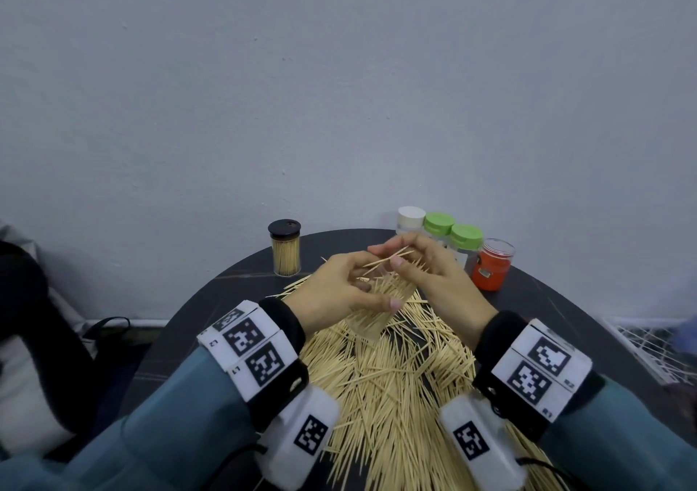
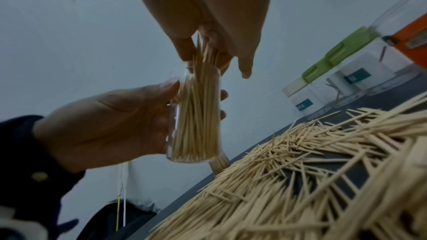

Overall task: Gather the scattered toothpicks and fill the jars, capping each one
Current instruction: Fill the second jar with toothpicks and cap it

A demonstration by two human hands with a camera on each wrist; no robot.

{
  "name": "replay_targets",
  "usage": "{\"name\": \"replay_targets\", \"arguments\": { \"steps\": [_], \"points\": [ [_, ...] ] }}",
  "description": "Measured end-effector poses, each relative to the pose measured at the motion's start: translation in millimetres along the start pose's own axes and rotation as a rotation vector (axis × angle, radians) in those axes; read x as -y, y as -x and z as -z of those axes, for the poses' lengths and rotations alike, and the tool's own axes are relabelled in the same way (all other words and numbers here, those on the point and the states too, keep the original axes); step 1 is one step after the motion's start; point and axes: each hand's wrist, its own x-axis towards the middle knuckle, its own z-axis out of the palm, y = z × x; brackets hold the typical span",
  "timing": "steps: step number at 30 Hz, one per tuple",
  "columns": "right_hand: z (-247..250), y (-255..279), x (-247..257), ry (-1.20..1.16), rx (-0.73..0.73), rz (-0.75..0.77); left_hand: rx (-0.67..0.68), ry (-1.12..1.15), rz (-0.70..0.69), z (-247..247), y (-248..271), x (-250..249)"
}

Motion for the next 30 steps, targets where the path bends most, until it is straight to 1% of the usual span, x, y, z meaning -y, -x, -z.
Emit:
{"name": "replay_targets", "arguments": {
  "steps": [6,13,20,22,26,30],
  "points": [
    [4.1,-2.2,-4.9,0.09,-0.038,0.033,0.024,-0.008,0.014,-2.1,1.3,0.3],
    [7.0,-4.1,-0.5,-0.006,-0.114,0.059,-0.004,-0.037,0.065,2.3,0.5,-2.1],
    [9.1,-3.9,2.8,0.0,-0.179,0.097,-0.022,-0.062,0.086,6.9,0.0,-3.9],
    [9.5,-3.8,2.7,0.021,-0.165,0.081,-0.026,-0.064,0.088,7.4,-0.2,-4.1],
    [7.0,-2.6,2.6,0.124,-0.07,0.031,-0.028,-0.061,0.081,7.8,-0.3,-2.9],
    [5.9,0.8,6.3,0.174,-0.031,-0.003,-0.038,-0.051,0.076,8.8,-0.4,-1.7]
  ]
}}
